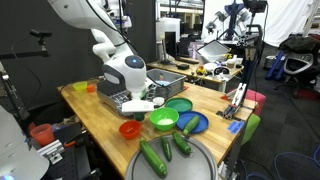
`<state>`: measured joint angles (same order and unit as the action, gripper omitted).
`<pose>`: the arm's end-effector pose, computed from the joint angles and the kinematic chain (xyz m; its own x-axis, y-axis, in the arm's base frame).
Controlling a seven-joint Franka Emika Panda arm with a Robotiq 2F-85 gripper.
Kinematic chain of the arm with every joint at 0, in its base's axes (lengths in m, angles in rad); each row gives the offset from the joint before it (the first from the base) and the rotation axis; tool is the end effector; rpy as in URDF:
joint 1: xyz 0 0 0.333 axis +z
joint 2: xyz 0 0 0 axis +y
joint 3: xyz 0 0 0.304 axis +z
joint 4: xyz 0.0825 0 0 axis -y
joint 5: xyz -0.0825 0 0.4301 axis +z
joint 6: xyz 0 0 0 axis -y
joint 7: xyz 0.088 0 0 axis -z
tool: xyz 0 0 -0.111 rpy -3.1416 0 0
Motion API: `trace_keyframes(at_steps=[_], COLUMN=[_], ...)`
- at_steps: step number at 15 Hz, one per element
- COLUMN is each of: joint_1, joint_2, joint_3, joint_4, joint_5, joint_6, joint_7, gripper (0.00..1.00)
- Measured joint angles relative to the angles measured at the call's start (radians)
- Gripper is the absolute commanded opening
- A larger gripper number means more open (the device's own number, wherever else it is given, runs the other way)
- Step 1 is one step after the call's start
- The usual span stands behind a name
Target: Pour the contents in the dark green cup into the orange bowl
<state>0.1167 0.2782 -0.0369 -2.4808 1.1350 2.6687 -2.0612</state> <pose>0.4634 0.0102 0.1103 0.4345 0.7947 0.4239 0.8925 -0.4430 -0.0842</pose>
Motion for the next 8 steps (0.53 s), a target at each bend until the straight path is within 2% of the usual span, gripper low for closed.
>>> trace_keyframes(at_steps=[8], joint_1=[0.006], joint_2=[-0.139], joint_3=[0.000], joint_4=[-0.086], joint_5=[-0.028], joint_6=[0.000], joint_7=[0.002], gripper=[0.53])
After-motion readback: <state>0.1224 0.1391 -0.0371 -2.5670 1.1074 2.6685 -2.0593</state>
